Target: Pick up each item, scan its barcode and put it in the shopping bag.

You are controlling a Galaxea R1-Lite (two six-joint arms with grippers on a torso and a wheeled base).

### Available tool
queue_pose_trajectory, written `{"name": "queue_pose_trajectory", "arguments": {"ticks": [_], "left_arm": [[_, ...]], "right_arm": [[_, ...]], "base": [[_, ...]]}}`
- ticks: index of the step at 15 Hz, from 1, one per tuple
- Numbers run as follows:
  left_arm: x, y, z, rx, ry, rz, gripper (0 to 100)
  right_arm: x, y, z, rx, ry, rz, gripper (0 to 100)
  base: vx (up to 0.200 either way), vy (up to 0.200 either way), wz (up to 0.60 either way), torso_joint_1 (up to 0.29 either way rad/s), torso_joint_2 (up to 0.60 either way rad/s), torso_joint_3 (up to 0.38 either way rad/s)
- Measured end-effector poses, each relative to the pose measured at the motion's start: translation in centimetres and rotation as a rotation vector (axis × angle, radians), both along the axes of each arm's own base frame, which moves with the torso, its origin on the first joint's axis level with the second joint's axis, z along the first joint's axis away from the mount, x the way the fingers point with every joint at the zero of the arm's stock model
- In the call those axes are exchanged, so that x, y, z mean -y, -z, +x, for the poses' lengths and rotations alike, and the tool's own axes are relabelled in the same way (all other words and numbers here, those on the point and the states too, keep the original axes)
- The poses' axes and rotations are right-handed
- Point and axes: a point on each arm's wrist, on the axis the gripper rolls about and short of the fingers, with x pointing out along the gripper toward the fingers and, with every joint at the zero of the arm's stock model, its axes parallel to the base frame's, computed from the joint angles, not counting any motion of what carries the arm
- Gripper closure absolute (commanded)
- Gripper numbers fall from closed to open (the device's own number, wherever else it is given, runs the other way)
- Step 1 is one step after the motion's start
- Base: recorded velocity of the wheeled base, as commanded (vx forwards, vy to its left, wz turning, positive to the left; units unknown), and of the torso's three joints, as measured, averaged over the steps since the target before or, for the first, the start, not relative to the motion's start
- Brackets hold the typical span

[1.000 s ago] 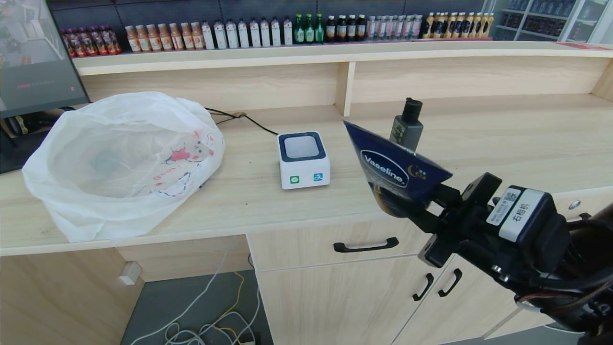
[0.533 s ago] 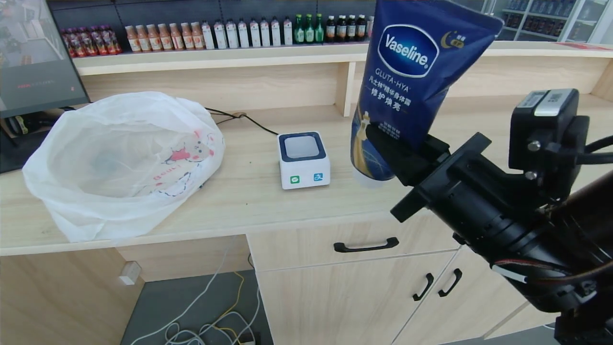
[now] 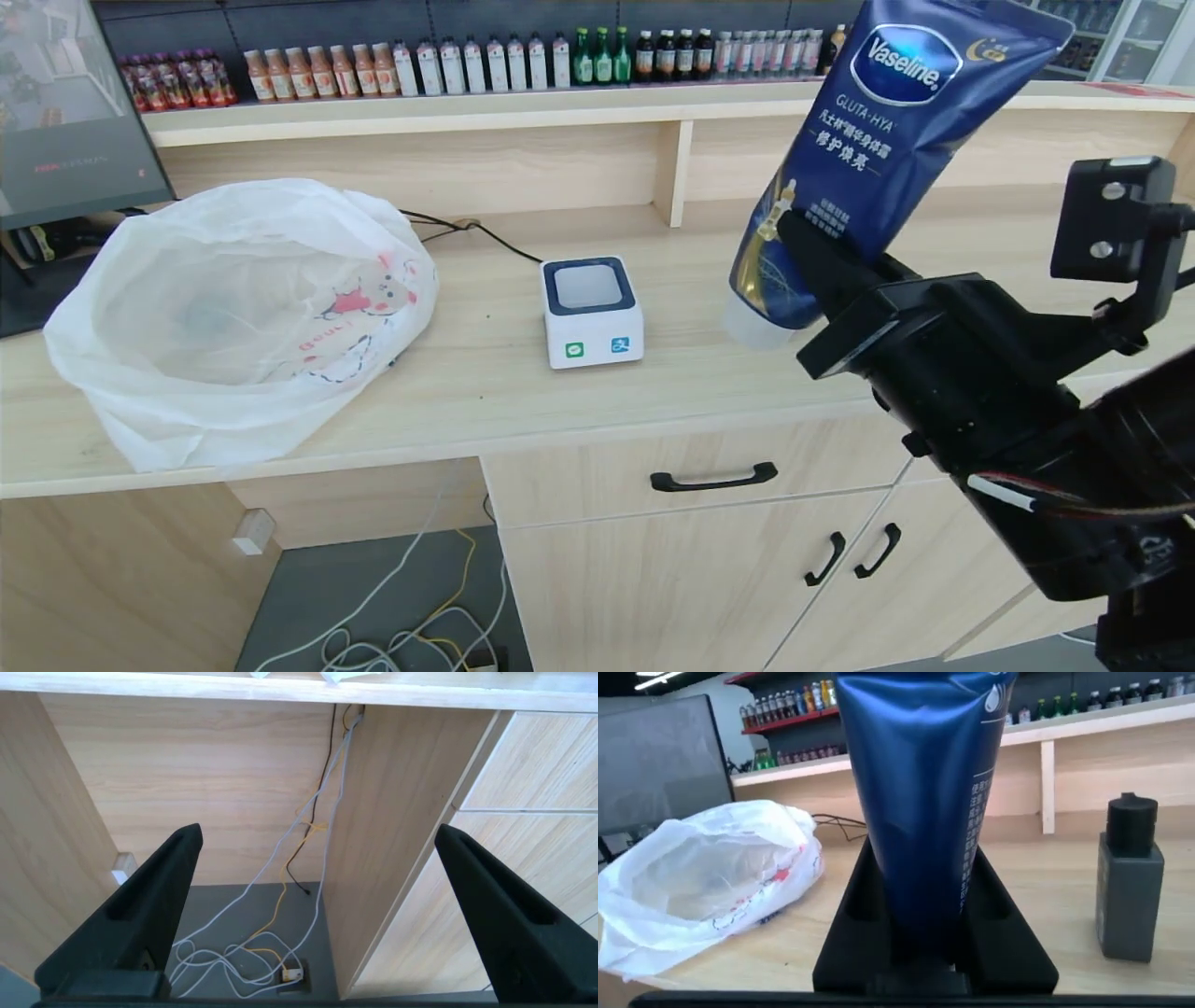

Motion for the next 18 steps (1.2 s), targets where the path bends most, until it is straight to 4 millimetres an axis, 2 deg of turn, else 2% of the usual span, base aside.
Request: {"name": "queue_pose_trajectory", "arguments": {"ticks": [3, 12, 16, 18], "left_arm": [[0.0, 0.0, 0.0, 0.0, 0.0, 0.0, 0], [0.0, 0.0, 0.0, 0.0, 0.0, 0.0, 0], [0.0, 0.0, 0.0, 0.0, 0.0, -0.001, 0], [0.0, 0.0, 0.0, 0.0, 0.0, -0.003, 0]], "right_arm": [[0.9, 1.1, -0.2, -0.001, 0.014, -0.063, 100], [1.8, -1.4, 1.9, 0.078, 0.083, 0.005, 100], [1.4, -0.9, 2.5, 0.059, 0.08, 0.0, 100], [1.2, -0.6, 2.6, 0.051, 0.078, -0.006, 100]], "base": [[0.0, 0.0, 0.0, 0.0, 0.0, 0.0], [0.0, 0.0, 0.0, 0.0, 0.0, 0.0], [0.0, 0.0, 0.0, 0.0, 0.0, 0.0], [0.0, 0.2, 0.0, 0.0, 0.0, 0.0]]}}
